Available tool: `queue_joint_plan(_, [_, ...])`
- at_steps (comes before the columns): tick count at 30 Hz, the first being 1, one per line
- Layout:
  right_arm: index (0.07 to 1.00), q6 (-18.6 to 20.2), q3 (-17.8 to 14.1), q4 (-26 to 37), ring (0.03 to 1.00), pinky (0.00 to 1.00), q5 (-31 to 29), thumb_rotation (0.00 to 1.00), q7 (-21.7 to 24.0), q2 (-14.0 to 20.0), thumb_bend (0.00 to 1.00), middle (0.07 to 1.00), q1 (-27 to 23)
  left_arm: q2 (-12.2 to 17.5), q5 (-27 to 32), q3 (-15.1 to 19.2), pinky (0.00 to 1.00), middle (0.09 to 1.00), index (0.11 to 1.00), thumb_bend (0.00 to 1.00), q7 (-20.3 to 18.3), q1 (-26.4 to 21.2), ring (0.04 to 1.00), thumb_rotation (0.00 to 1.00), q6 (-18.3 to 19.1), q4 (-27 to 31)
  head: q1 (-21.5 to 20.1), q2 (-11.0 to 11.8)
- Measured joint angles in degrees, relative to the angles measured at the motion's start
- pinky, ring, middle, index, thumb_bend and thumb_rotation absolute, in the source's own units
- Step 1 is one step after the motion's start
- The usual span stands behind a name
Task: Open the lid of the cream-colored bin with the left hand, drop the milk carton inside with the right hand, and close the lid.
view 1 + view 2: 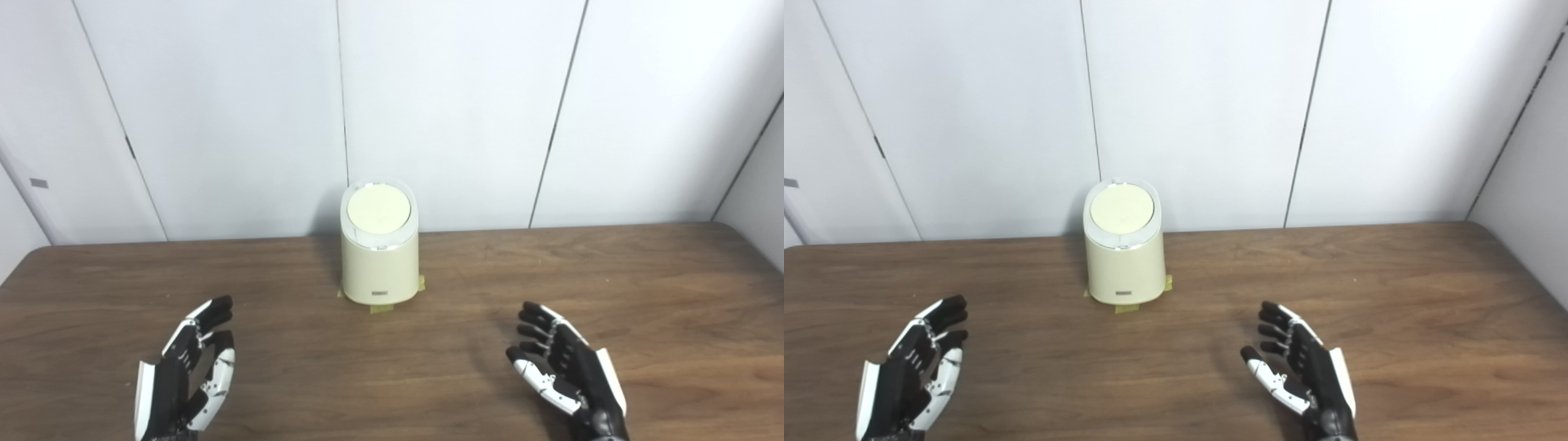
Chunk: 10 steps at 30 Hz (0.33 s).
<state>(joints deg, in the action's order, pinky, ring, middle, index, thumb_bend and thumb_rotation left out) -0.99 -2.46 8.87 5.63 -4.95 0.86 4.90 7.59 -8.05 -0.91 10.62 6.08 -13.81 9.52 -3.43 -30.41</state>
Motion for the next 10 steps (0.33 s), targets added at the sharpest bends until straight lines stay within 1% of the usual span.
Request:
queue_joint_plan(3, [0.736, 0.0, -0.3, 0.0, 0.727, 0.65, 0.2, 0.08, -0.3, 0.1, 0.28, 0.751, 0.0, -0.2, 1.1, 0.1, 0.7, 0.785, 0.763, 0.19, -0.1, -0.1, 0.773, 0.25, 1.7, -0.4, 0.2, -0.2])
queue_joint_plan(6, [0.746, 0.3, -0.6, -0.1, 0.739, 0.66, 0.2, 0.09, -0.6, 0.1, 0.28, 0.762, -0.1, -0.3, 1.3, 0.0, 0.72, 0.796, 0.772, 0.18, -0.2, -0.3, 0.791, 0.24, 3.3, -0.5, 0.3, -0.4])
queue_joint_plan(9, [0.758, 0.9, -0.8, -0.1, 0.757, 0.67, 0.3, 0.04, -0.6, 0.2, 0.28, 0.775, -0.2, -0.3, 1.7, -0.4, 0.72, 0.81, 0.787, 0.17, -1.2, -0.4, 0.803, 0.23, 5.7, -0.5, 0.2, -0.5])
queue_joint_plan(10, [0.756, 0.9, -0.9, -0.1, 0.757, 0.67, 0.3, 0.02, -0.6, 0.3, 0.28, 0.773, -0.2, -0.3, 1.8, -0.6, 0.71, 0.804, 0.784, 0.17, -1.7, -0.4, 0.794, 0.19, 6.5, -0.5, 0.1, -0.4])
